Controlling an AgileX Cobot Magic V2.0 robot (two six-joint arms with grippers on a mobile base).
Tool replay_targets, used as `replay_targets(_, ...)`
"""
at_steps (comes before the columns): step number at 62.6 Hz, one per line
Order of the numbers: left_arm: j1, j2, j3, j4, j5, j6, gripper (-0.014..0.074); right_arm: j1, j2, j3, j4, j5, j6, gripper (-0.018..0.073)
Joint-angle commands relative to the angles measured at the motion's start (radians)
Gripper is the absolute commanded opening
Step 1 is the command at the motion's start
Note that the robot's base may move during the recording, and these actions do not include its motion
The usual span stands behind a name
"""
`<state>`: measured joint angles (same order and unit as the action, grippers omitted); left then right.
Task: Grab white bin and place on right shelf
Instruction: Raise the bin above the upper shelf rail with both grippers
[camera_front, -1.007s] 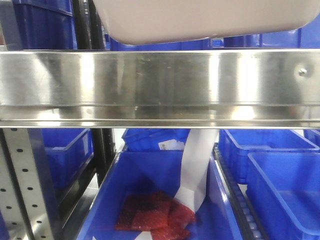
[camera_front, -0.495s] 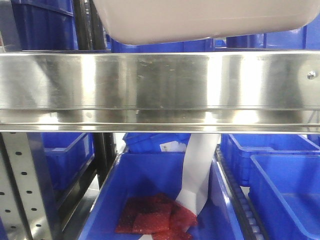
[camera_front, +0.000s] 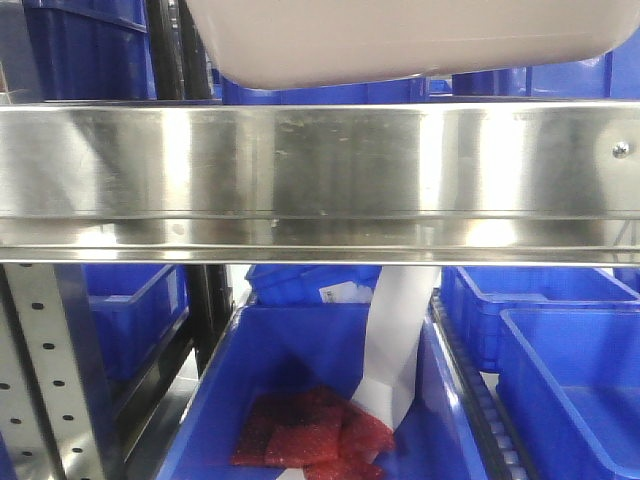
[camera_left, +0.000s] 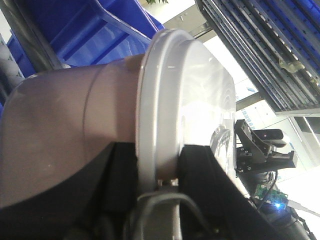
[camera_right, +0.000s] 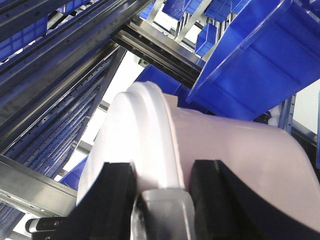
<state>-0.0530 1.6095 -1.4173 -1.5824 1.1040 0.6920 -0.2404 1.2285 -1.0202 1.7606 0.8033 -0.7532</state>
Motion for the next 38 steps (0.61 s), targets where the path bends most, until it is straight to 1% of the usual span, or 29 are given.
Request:
replay_targets(1,-0.041,-0.05,-0.033,-0.036,0.199,0.05,-0.0126,0.025,-0.04,-0.042,0.139,0.152,0.001,0.0059)
replay_targets(22,-0.041,-0.05,-0.033,-0.039,0.197,0.05,-0.0126,0.025,-0.04,-0.042,0.139,0.151,0.001,0.0059)
replay_targets(25,-0.041,-0.05,-0.033,-0.046,0.189,0.05,-0.0126,0.025,-0.04,-0.042,0.139,0.149,0.001,0.0059)
replay_targets(33,-0.041,-0.05,-0.033,-0.094,0.153,0.051,-0.0126,0.025,-0.037,-0.042,0.139,0.137,0.001,0.0059)
replay_targets(38,-0.041,-0.05,-0.033,-0.102,0.125,0.064,-0.0126,0.025,-0.026,-0.042,0.139,0.133,0.001,0.0059)
